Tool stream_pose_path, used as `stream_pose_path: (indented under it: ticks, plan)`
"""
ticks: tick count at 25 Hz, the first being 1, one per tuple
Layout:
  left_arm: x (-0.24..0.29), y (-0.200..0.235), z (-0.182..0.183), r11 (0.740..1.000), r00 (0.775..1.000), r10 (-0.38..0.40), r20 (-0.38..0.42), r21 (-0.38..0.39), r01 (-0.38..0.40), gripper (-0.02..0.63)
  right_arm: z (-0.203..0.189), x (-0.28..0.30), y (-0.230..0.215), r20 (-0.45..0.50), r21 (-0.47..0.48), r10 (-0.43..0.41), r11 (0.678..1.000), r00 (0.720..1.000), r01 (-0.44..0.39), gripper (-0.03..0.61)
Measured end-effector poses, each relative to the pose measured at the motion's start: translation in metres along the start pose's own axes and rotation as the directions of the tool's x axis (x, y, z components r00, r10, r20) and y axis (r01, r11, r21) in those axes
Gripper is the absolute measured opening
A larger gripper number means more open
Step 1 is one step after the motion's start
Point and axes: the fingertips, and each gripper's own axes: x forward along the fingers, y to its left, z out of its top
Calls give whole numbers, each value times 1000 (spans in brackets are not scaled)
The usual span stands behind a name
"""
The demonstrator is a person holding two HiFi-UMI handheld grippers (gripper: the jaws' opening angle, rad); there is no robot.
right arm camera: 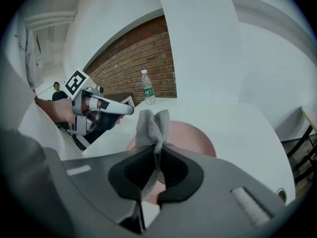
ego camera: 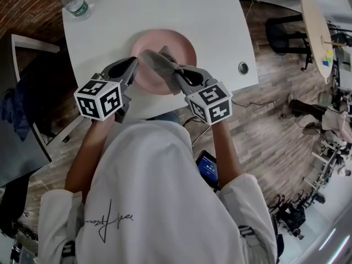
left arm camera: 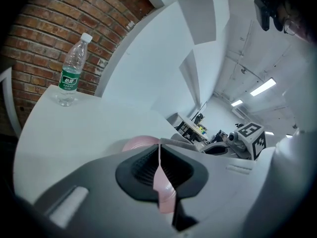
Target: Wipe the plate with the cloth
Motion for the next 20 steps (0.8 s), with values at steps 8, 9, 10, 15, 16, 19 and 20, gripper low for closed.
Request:
stream_pose_path:
  ticks: [8,9,10,15,16,19,20]
  plan:
    - [-17,-15,9,999,998,-39,57,6,39,6,17,-20,10,91,54,17,998,996,-22,23]
    - [-19,-17,11,999,997,-47,68,13,47,8,18,-21,11,97,52,17,998,995,-22,23]
    - [-21,-19,14,998,995,-56,81,19,55,8,20,-23,12,101,47,16,999,995,-21,23]
    - [-28,-33,24,993,985,-107,135,56,100,6,29,-26,18,116,25,6,1000,993,-9,20]
    - [-30,-36,25,992,983,-115,140,66,106,6,31,-27,19,121,25,4,1000,993,-7,20]
    - [-33,-42,27,989,980,-135,149,87,123,6,34,-28,22,127,20,-1,1000,992,-1,21]
    - [-34,-43,27,988,978,-141,152,88,128,8,34,-28,23,125,19,-4,1000,992,1,21]
